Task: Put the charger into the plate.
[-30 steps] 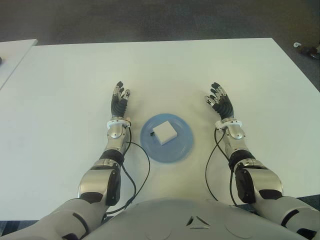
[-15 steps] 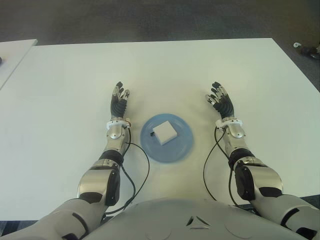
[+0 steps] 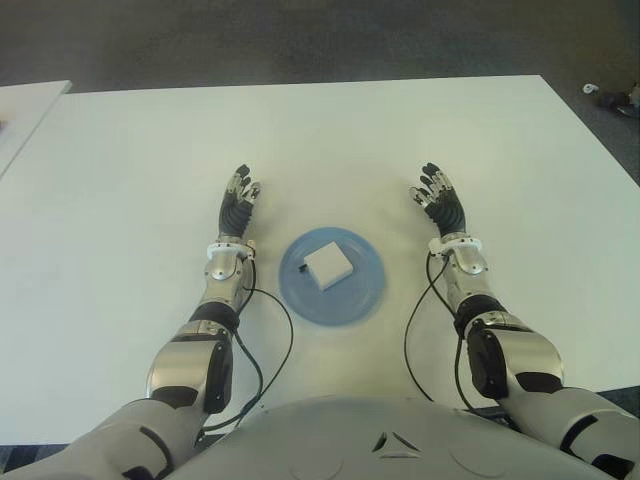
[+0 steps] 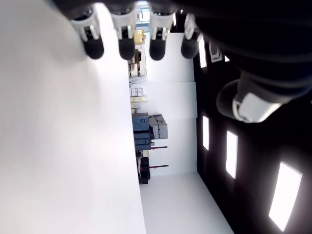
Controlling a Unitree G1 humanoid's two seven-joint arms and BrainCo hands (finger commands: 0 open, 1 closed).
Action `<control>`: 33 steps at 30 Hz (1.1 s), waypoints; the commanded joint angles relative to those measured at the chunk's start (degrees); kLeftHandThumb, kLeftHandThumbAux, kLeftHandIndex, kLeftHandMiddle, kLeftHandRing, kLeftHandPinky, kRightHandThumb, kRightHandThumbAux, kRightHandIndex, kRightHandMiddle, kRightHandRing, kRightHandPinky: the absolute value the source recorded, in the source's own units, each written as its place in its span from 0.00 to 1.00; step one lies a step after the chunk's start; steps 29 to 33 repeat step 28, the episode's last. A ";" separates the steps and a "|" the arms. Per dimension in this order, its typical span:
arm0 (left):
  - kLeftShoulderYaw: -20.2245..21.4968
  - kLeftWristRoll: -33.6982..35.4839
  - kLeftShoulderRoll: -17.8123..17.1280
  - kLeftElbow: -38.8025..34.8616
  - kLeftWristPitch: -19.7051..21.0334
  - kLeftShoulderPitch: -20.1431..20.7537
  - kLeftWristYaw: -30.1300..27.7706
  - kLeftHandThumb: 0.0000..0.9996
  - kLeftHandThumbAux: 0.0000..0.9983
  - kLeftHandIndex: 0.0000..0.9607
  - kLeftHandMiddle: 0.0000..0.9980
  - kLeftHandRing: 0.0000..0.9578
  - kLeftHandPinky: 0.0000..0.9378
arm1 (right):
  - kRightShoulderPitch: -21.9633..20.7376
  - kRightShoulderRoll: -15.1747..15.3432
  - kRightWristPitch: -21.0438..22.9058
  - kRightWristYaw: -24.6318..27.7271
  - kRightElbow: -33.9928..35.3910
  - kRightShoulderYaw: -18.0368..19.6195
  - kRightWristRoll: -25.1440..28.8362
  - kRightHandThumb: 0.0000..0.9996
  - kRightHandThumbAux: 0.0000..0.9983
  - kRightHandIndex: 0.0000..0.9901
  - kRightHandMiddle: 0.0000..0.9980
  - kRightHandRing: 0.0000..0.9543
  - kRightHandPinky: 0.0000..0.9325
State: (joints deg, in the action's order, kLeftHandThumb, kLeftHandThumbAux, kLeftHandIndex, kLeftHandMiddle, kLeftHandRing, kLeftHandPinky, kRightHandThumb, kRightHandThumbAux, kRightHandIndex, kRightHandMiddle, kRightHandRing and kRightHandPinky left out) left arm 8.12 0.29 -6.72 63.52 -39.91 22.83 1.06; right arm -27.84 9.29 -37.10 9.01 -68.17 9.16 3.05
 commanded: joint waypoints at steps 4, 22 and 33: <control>-1.01 -0.81 -0.77 1.32 2.39 -1.78 -2.18 0.00 0.49 0.00 0.00 0.00 0.00 | 3.05 -2.33 6.98 -0.01 -4.11 -1.15 -1.25 0.07 0.76 0.00 0.01 0.01 0.03; -1.62 -1.07 -0.84 0.77 1.50 -2.54 -4.64 0.00 0.52 0.00 0.00 0.00 0.00 | 0.72 -2.67 16.31 -3.61 -5.25 -2.80 -2.30 0.21 0.65 0.00 0.00 0.00 0.01; -1.57 -0.83 -0.74 0.65 2.15 -2.61 -5.54 0.00 0.52 0.00 0.00 0.00 0.00 | 0.57 -2.76 17.87 -3.95 -4.86 -2.90 -2.07 0.26 0.63 0.00 0.00 0.00 0.00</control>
